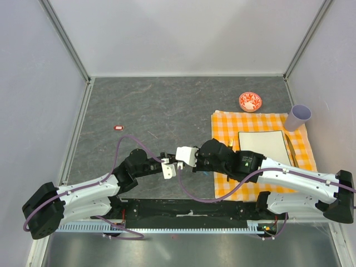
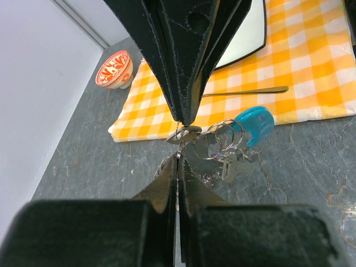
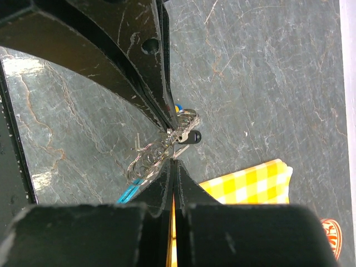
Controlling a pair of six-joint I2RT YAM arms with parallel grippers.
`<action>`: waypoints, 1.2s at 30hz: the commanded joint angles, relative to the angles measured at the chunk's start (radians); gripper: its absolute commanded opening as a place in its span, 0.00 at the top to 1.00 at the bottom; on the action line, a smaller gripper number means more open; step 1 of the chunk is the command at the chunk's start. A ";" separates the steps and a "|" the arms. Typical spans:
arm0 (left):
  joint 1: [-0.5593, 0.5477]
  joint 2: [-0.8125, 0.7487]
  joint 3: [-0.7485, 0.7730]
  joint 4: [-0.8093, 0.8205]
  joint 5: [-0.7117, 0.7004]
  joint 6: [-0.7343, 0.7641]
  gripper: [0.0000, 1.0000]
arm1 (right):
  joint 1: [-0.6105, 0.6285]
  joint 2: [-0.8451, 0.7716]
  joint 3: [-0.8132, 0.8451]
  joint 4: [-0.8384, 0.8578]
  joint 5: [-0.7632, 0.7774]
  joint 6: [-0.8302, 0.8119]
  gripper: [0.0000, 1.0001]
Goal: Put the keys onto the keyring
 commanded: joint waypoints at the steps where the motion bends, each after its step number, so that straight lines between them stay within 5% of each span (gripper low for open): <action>1: -0.007 -0.018 0.026 0.046 0.002 0.022 0.98 | 0.005 -0.004 0.016 0.026 0.029 0.010 1.00; 36: -0.007 -0.020 0.031 0.046 0.009 0.022 0.98 | 0.005 0.005 0.016 0.026 -0.002 0.007 1.00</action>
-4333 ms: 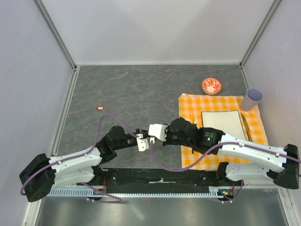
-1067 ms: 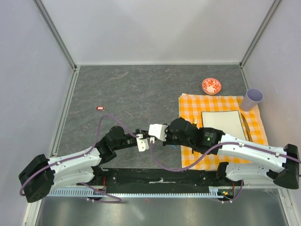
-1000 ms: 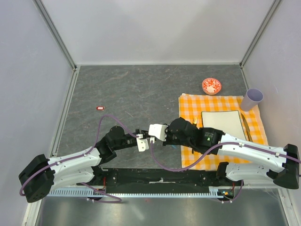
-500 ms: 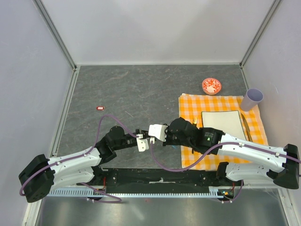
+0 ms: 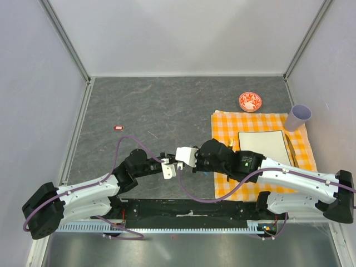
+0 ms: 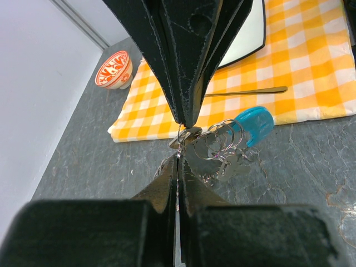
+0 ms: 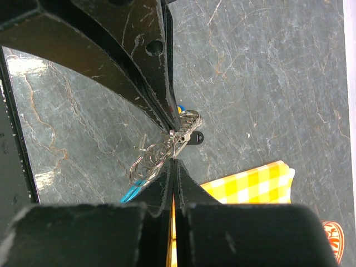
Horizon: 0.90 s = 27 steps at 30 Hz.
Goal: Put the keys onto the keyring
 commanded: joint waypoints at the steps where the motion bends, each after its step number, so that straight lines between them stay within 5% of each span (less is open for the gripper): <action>1: -0.005 -0.019 0.030 0.048 0.010 0.021 0.98 | 0.004 0.006 0.014 0.026 0.009 0.007 1.00; 27: -0.009 -0.030 0.019 0.086 0.035 0.007 0.98 | 0.004 0.016 0.018 0.026 -0.028 0.008 1.00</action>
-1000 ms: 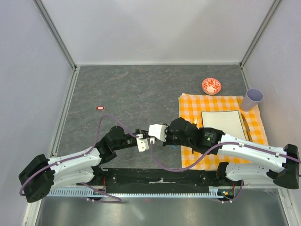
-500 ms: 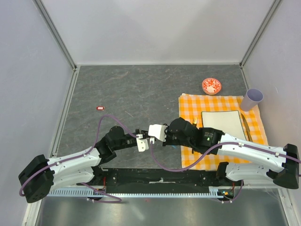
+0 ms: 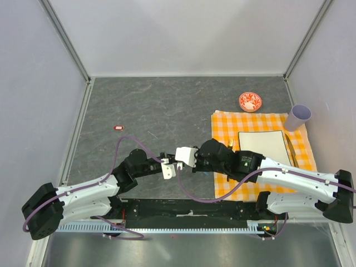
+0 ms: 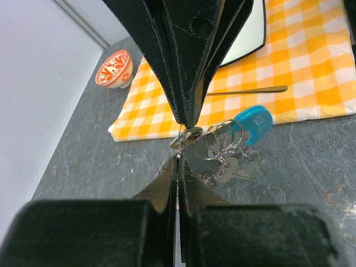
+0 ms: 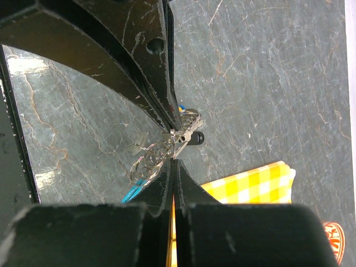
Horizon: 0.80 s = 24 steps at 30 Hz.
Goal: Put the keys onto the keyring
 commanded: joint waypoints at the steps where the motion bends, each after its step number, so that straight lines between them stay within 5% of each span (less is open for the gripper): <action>1: -0.010 -0.020 0.020 0.098 0.039 0.004 0.98 | 0.004 0.012 0.021 0.024 -0.024 0.008 1.00; 24: -0.017 -0.009 0.030 0.085 0.137 0.032 0.98 | 0.004 0.023 0.028 0.024 -0.076 -0.013 1.00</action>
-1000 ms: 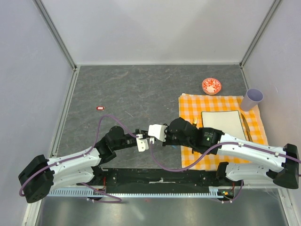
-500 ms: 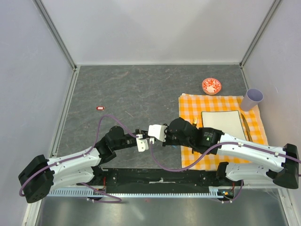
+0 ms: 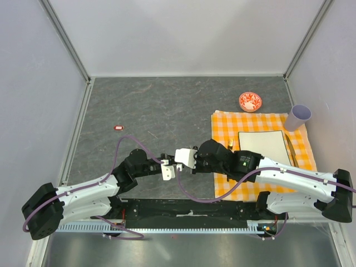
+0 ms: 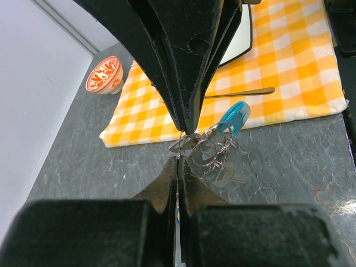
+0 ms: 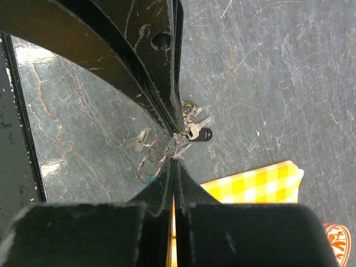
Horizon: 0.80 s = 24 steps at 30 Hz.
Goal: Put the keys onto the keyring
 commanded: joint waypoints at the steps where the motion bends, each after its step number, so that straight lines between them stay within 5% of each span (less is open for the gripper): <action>1: -0.016 -0.007 0.029 0.091 0.091 0.031 0.98 | 0.004 0.010 0.031 0.047 -0.051 -0.008 1.00; 24: -0.018 -0.056 -0.027 0.196 0.050 -0.001 0.98 | -0.001 0.019 0.008 0.063 -0.060 0.015 1.00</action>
